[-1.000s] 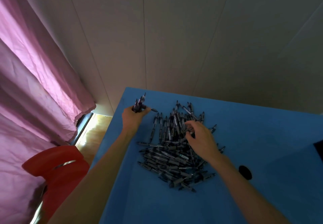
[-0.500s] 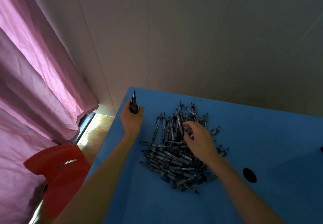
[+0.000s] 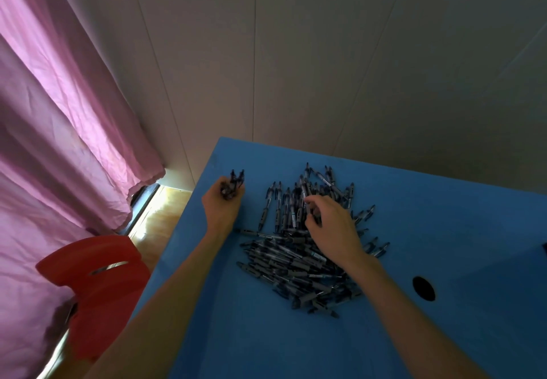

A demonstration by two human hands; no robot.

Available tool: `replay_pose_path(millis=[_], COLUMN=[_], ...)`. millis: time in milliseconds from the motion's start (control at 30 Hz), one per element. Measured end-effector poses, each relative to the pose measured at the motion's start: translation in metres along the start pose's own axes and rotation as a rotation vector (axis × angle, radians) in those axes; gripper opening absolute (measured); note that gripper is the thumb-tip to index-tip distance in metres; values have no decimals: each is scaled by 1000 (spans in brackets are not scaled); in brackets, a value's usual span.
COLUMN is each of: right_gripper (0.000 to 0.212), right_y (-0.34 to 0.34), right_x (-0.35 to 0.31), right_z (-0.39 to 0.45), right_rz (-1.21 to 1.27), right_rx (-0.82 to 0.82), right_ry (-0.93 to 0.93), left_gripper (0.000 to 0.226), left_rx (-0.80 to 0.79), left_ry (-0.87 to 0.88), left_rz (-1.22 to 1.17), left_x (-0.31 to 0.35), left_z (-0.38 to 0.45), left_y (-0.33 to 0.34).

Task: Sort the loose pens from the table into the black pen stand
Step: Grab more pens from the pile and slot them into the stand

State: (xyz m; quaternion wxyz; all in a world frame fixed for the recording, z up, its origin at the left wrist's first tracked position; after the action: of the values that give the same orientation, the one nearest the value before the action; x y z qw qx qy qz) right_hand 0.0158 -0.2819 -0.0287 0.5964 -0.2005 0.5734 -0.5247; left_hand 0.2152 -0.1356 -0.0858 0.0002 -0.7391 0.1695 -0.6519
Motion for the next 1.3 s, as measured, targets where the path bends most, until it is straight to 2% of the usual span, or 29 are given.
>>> replay_pose_path(millis=[200,367,533,767,933,1167,1300], right_gripper=[32,31,32,33,31,27,27], right_y=[-3,-5,-3,-6,-28,-93,-142], right_x=[-8,-11,-18,-34,-46,-51,-42], right_z=[-2,-5,-11,-18,-32,-80,-119], right_rz=[-8,-20,-34,-22,50,84,80], right_rx=[2,10,23,25,103,222,310], right_ry=[-10,-4,3,38,118,262,342], left_gripper=[37,18,23,36,33,32,32], left_rx=[-3,32,5,-70,-357,-623,-769], left_ry=[-27,19,62,-43,-55,-137,-117], left_rz=[-48,-52,67,37,-43,100,208], left_x=[-7,2,0,14,54,118,148], left_z=[2,-7,-12,-18,-39,-100,-148], left_y=[-9,-15,-19,-27,-26,4,34])
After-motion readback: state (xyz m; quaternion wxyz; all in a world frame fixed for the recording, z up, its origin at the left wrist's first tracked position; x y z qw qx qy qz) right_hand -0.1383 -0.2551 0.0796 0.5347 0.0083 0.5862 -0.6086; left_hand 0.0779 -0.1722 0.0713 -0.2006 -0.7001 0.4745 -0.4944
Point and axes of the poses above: each hand's wrist, its own z-axis towards the middle knuckle, its own y-axis out of the palm, x = y × z, the point moved 3 cm from there along z, towards the middle knuckle, and after that the axes turned 11 degrees about -y, right-handed, at the moved point
